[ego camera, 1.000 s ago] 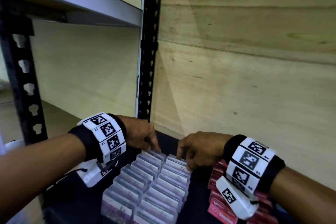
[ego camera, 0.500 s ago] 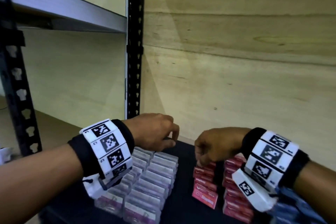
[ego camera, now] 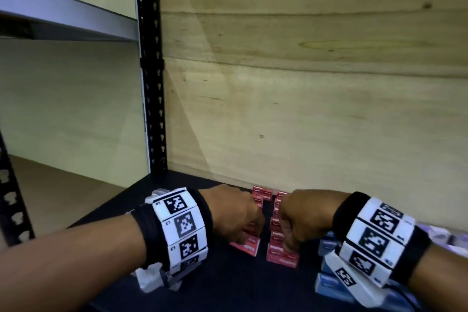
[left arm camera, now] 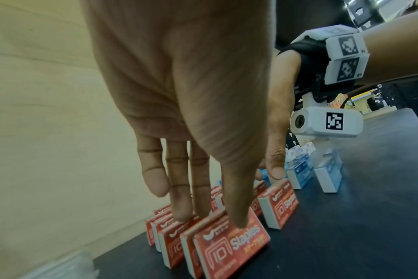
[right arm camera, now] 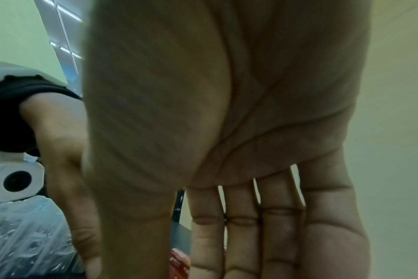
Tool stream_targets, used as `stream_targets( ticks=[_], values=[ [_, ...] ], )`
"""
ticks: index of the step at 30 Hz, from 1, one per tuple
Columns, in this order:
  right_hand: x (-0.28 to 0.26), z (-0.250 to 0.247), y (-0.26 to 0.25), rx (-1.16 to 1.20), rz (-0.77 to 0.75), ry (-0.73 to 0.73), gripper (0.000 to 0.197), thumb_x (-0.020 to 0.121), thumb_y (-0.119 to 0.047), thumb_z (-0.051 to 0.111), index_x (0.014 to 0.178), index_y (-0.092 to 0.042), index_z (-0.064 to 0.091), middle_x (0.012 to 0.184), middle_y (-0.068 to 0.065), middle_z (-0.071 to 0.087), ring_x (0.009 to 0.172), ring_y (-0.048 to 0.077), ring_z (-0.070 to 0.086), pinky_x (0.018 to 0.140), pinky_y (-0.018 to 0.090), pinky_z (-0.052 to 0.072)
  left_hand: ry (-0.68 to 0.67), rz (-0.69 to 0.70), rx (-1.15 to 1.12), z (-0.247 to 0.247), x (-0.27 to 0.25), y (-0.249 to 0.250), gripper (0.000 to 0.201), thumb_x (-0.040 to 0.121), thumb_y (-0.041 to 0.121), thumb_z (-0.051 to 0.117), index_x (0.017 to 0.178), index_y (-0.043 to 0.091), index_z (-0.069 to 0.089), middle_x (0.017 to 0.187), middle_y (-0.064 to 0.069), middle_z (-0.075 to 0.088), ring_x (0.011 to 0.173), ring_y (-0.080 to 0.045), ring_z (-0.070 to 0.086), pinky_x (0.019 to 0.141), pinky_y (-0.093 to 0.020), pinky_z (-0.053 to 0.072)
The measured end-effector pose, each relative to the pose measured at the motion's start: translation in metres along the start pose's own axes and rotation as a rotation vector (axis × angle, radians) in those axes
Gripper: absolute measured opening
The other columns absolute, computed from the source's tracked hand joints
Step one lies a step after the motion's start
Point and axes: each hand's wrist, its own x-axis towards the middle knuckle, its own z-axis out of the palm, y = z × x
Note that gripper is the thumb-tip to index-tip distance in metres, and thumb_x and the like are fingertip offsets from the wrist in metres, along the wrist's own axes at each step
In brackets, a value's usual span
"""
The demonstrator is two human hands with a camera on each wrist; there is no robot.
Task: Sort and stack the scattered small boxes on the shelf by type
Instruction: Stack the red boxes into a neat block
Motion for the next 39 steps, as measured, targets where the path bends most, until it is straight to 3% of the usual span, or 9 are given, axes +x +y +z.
stream_targets(
  ticks=[7,14,20,24,26,30,36,39],
  values=[
    [-0.002,0.008,0.001,0.0,-0.029,0.01,0.031,0.085,-0.036,0.074,0.105,-0.012,0.073,0.104,0.004,0.073,0.096,0.023,0.067,0.075,0.03,0.052,-0.035,0.022,-0.02,0.0,0.003,0.005,0.044,0.091,0.031,0.066,0.133,0.036,0.054,0.127,0.004,0.059,0.108,-0.022,0.058,0.077,-0.033,0.046],
    [-0.004,0.012,0.0,0.011,-0.045,0.02,0.03,0.085,-0.034,0.075,0.104,-0.012,0.074,0.103,0.002,0.073,0.09,0.018,0.066,0.075,0.029,0.052,-0.01,0.036,-0.082,0.005,0.0,0.002,0.038,0.088,0.027,0.068,0.124,0.036,0.06,0.122,0.008,0.058,0.105,-0.017,0.058,0.069,-0.03,0.042],
    [-0.006,0.011,-0.005,-0.037,-0.068,0.023,0.03,0.085,-0.031,0.074,0.108,-0.012,0.074,0.108,0.002,0.072,0.099,0.021,0.067,0.085,0.034,0.055,-0.017,-0.004,-0.038,0.01,-0.002,0.007,0.033,0.09,0.024,0.066,0.122,0.03,0.062,0.12,0.002,0.062,0.104,-0.022,0.061,0.076,-0.034,0.05],
    [-0.009,0.014,-0.009,-0.06,-0.069,0.068,0.023,0.088,-0.03,0.07,0.104,-0.013,0.072,0.103,0.003,0.072,0.095,0.021,0.067,0.082,0.035,0.057,-0.013,-0.042,-0.038,0.006,-0.008,0.01,0.028,0.093,0.025,0.061,0.121,0.029,0.061,0.118,0.0,0.062,0.102,-0.024,0.062,0.071,-0.031,0.042],
    [-0.016,0.015,-0.011,-0.006,-0.076,0.11,0.022,0.088,-0.034,0.069,0.099,-0.015,0.071,0.097,0.001,0.071,0.09,0.02,0.066,0.077,0.035,0.056,0.003,-0.059,-0.038,0.005,-0.017,0.013,0.03,0.094,0.026,0.058,0.123,0.029,0.058,0.12,-0.001,0.061,0.102,-0.026,0.061,0.073,-0.033,0.046],
    [-0.039,0.022,-0.017,0.079,-0.106,0.214,0.018,0.085,-0.038,0.069,0.091,-0.022,0.063,0.083,-0.007,0.063,0.079,0.015,0.059,0.067,0.031,0.047,0.091,-0.103,-0.095,0.01,-0.042,0.02,0.029,0.095,0.023,0.051,0.124,0.027,0.055,0.118,-0.002,0.057,0.103,-0.027,0.06,0.083,-0.039,0.05],
    [-0.085,0.055,-0.029,0.218,-0.053,0.368,0.024,0.082,-0.047,0.062,0.093,-0.026,0.057,0.08,-0.009,0.062,0.073,0.006,0.057,0.069,0.029,0.051,0.356,-0.124,-0.361,0.039,-0.085,0.047,0.026,0.1,0.027,0.045,0.124,0.035,0.052,0.118,0.012,0.046,0.107,-0.012,0.053,0.09,-0.026,0.04],
    [-0.101,0.078,-0.044,0.345,0.002,0.401,0.019,0.084,-0.044,0.059,0.093,-0.027,0.057,0.083,-0.012,0.062,0.073,0.001,0.055,0.07,0.023,0.048,0.405,-0.141,-0.467,0.062,-0.097,0.063,0.027,0.102,0.029,0.042,0.126,0.038,0.05,0.118,0.017,0.041,0.106,-0.007,0.052,0.093,-0.027,0.042]
  ],
)
